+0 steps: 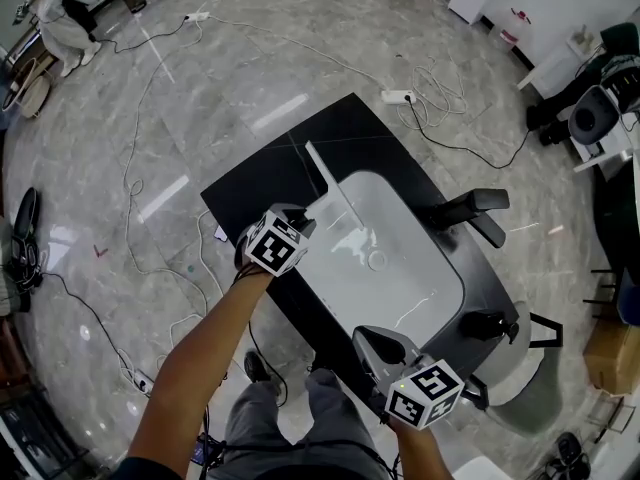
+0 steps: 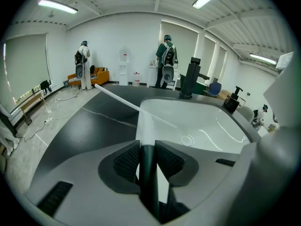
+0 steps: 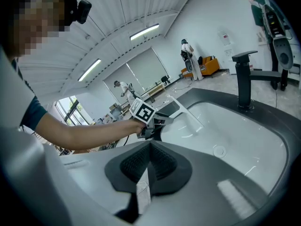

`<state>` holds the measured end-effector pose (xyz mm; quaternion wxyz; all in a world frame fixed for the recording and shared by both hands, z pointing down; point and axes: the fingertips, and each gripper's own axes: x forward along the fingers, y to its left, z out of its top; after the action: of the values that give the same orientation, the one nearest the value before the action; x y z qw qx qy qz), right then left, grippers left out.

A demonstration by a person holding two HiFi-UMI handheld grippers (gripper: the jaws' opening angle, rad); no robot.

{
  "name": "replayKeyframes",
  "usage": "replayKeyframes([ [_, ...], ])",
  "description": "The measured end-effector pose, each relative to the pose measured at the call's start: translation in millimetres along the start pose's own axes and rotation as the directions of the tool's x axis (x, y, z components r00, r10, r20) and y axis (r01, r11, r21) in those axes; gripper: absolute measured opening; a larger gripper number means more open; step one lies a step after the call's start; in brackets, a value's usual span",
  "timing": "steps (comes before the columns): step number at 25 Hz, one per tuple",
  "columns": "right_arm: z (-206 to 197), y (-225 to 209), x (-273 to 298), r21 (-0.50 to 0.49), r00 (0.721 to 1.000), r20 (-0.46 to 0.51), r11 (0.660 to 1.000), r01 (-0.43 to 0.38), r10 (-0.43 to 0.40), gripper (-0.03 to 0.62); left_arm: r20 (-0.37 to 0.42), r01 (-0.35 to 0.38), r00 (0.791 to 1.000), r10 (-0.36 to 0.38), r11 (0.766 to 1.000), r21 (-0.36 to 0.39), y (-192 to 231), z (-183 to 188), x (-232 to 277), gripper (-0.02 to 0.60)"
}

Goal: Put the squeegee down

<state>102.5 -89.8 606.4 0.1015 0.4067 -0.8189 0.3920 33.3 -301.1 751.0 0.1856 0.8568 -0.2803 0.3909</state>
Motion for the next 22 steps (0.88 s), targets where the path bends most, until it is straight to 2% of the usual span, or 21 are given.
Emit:
replayKeyframes([
  [10, -1, -2, -4, 0.0, 1.0, -0.002, 1.0, 0.002, -0.002, 0.008, 0.021, -0.102, 0.995, 0.102, 0.995, -0.023, 47, 5, -2, 0.11],
  [17, -4, -5, -3, 0.004, 1.0, -0.007, 1.0, 0.005, -0.005, 0.008, 0.052, -0.16, 0.986, 0.161, 0.987, -0.026, 63, 7, -6, 0.207],
  [22, -2, -5, -3, 0.003, 1.0, -0.006, 1.0, 0.006, -0.006, 0.008, 0.056, -0.195, 0.979, 0.196, 0.981, -0.026, 67, 7, -8, 0.227],
])
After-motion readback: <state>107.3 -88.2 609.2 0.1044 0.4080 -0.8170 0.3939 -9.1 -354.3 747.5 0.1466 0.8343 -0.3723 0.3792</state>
